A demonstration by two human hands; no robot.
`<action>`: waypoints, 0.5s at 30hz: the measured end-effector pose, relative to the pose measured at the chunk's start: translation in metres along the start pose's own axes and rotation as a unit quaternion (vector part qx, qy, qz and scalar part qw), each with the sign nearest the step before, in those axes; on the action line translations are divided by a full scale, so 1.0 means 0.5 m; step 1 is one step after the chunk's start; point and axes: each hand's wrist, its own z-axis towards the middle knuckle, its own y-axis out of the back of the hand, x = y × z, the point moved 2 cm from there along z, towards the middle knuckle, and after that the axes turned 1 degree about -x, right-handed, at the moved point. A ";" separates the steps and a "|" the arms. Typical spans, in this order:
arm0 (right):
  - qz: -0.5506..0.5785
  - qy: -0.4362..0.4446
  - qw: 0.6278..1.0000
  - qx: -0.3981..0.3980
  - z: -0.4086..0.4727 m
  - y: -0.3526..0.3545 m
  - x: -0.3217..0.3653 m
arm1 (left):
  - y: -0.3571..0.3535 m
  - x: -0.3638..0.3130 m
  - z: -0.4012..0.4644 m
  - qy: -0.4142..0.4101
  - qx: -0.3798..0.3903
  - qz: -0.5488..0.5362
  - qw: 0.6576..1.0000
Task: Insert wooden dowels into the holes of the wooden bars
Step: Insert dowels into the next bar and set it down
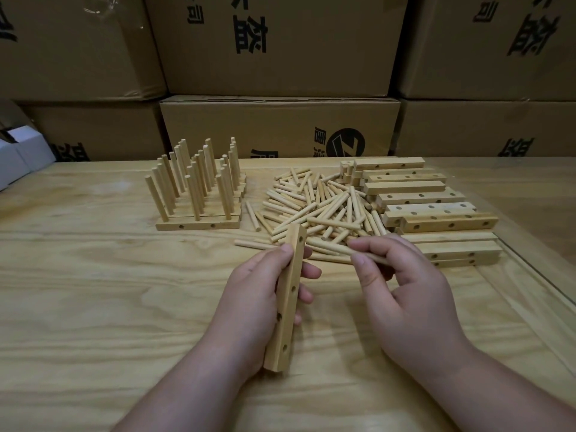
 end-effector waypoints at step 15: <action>0.017 0.003 1.000 0.005 0.000 0.002 -0.004 | -0.008 0.002 -0.004 -0.013 0.008 0.060 0.998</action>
